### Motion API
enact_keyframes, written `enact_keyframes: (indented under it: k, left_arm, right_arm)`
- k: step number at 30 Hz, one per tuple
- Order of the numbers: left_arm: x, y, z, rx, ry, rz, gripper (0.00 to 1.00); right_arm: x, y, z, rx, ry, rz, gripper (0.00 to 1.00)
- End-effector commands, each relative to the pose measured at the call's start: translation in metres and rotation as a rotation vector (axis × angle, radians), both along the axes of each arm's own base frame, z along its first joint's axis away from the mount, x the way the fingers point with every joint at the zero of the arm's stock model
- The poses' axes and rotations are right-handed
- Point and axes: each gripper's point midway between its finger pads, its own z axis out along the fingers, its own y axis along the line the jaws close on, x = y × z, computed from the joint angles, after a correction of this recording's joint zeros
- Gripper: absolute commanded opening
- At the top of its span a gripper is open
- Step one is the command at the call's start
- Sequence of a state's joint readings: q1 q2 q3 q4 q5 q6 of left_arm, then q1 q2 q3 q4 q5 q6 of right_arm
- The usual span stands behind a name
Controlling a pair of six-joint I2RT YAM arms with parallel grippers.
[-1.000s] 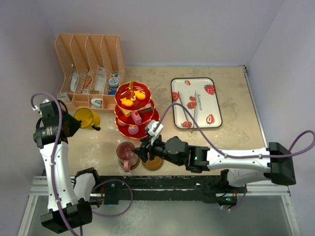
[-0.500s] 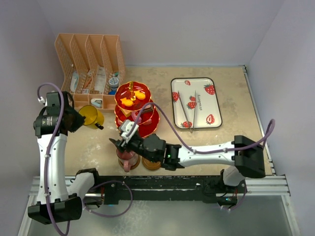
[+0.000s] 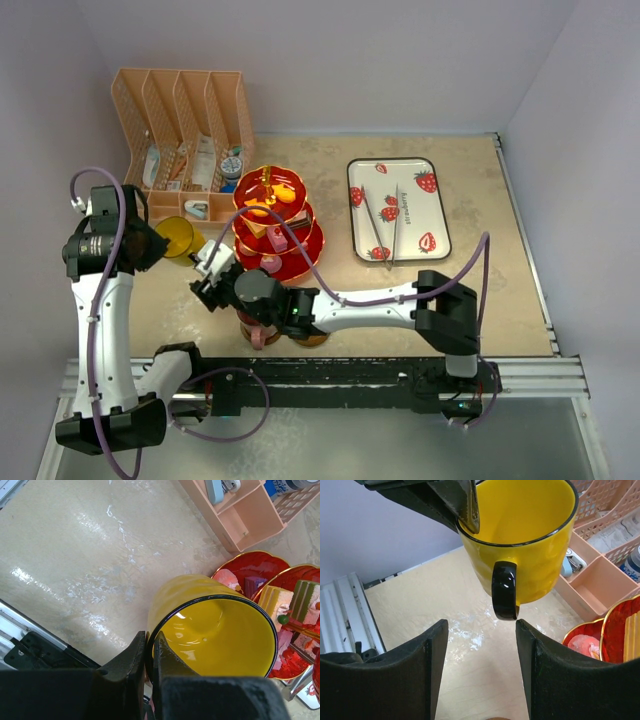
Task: Serve the afternoon tea
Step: Place the cup on the coaster.
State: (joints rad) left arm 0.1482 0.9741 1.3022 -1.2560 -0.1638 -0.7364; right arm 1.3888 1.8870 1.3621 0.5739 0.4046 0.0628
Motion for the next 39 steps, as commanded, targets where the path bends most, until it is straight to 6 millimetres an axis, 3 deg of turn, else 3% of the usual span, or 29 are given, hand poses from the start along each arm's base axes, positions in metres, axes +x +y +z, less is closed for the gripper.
enact_keyframes:
  k: [1,11,23,25,28,30,34,39]
  left_arm:
    - [0.013,0.0,0.025,0.02,-0.105,-0.022,0.0]
    - [0.009,-0.003,0.022,0.016,-0.095,-0.044,0.0]
    - [0.006,-0.002,0.021,0.035,-0.087,-0.06,0.0]
    - [0.006,-0.001,0.02,0.036,-0.082,-0.06,0.0]
    - [0.005,-0.001,0.02,0.035,-0.082,-0.059,0.0]
    - [0.005,-0.001,0.019,0.034,-0.082,-0.059,0.0]
    - [0.005,-0.003,0.017,0.031,-0.078,-0.066,0.0]
    - [0.005,-0.005,0.017,0.019,-0.088,-0.073,0.0]
  right_arm:
    - [0.009,0.008,0.038,0.061,-0.015,-0.05,0.58]
    - [0.027,0.023,0.032,0.056,0.013,-0.057,0.48]
    - [0.038,0.029,0.036,0.026,-0.008,-0.091,0.26]
    - [0.039,0.029,0.038,0.016,-0.016,-0.092,0.17]
    - [0.041,0.027,0.041,0.008,-0.015,-0.11,0.35]
    - [0.042,0.027,0.043,0.007,-0.015,-0.116,0.35]
    - [0.04,0.029,0.05,0.021,-0.007,-0.1,0.27]
    - [0.038,0.031,0.049,0.015,0.0,-0.088,0.02]
